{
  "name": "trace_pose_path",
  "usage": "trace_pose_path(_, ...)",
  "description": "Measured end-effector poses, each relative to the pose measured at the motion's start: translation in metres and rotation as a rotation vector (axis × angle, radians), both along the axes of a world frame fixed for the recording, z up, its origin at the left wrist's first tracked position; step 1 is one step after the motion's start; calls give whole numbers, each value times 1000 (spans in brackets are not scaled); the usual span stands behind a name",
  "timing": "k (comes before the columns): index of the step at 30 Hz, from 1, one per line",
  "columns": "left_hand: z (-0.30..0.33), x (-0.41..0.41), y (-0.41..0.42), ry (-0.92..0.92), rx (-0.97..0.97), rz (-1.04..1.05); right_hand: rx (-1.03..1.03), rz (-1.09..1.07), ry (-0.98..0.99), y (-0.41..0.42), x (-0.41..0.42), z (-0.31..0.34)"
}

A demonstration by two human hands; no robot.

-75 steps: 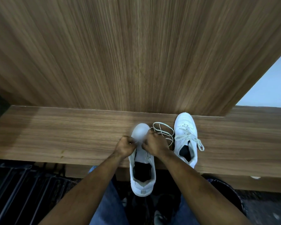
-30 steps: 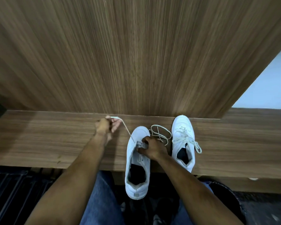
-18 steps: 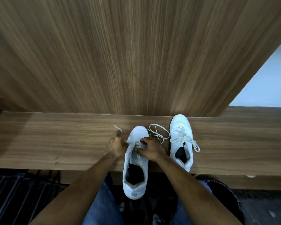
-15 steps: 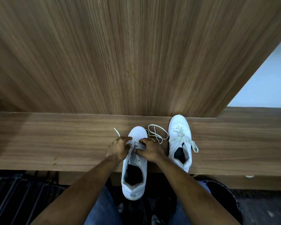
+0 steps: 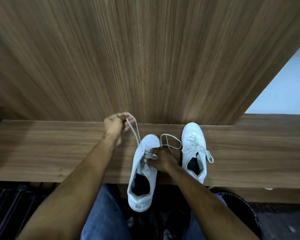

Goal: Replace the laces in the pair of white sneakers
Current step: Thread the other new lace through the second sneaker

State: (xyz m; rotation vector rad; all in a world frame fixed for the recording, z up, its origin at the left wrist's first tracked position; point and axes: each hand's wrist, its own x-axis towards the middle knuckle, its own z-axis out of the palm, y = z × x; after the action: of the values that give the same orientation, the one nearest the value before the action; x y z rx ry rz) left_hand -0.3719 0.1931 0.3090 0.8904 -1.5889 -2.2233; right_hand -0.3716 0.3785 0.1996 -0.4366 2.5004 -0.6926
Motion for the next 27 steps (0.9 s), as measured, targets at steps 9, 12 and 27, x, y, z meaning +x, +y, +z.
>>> trace_pose_path(9, -29, 6, -21, -77, -439, 20, 1, 0, 51, 2, 2, -2)
trace_pose_path(12, -76, 31, -13, -266, -1076, -424, -6, 10, 49, 2, 4, 0)
trace_pose_path(27, -65, 32, 7, -214, -929, -625, 21, 36, 59, 4, 2, -3)
